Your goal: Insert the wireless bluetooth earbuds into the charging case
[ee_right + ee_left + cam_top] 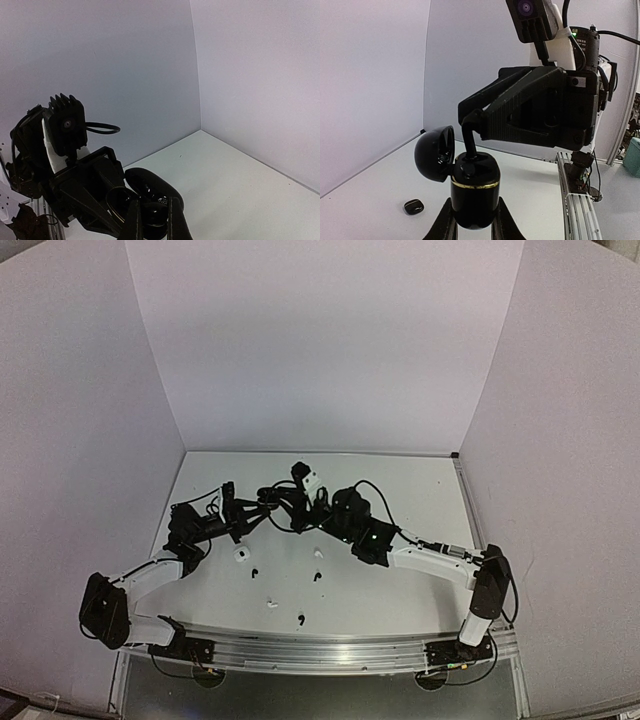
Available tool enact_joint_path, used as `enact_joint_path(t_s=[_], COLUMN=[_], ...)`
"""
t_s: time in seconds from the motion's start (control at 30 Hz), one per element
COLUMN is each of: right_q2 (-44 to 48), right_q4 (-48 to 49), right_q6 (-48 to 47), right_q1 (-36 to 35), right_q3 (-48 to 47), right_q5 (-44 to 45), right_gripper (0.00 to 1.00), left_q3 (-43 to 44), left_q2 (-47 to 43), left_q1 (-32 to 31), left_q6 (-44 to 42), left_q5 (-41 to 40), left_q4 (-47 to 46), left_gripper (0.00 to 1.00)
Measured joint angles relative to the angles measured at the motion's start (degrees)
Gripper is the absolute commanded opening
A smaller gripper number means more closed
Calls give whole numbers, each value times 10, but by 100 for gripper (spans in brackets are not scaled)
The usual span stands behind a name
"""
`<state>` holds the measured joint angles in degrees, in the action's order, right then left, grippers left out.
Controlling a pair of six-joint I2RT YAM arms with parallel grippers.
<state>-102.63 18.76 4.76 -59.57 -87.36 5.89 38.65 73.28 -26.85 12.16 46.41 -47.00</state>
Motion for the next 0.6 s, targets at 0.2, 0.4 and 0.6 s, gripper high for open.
enact_joint_path(t_s=[0.2,0.4,0.6], right_q2=[0,0,-1], right_q4=[23,30,31], right_q6=[-17,-32,-35], right_q1=[0,0,-1], right_q3=[0,0,0], right_q5=[5,6,6], right_gripper=[0,0,0], left_q3=[0,0,0], left_q2=[0,0,0], left_q1=[0,0,0], left_q6=[-8,-12,-12], left_q5=[-3,-6,-9], left_q4=[-12,-16,-16], left_gripper=[0,0,0])
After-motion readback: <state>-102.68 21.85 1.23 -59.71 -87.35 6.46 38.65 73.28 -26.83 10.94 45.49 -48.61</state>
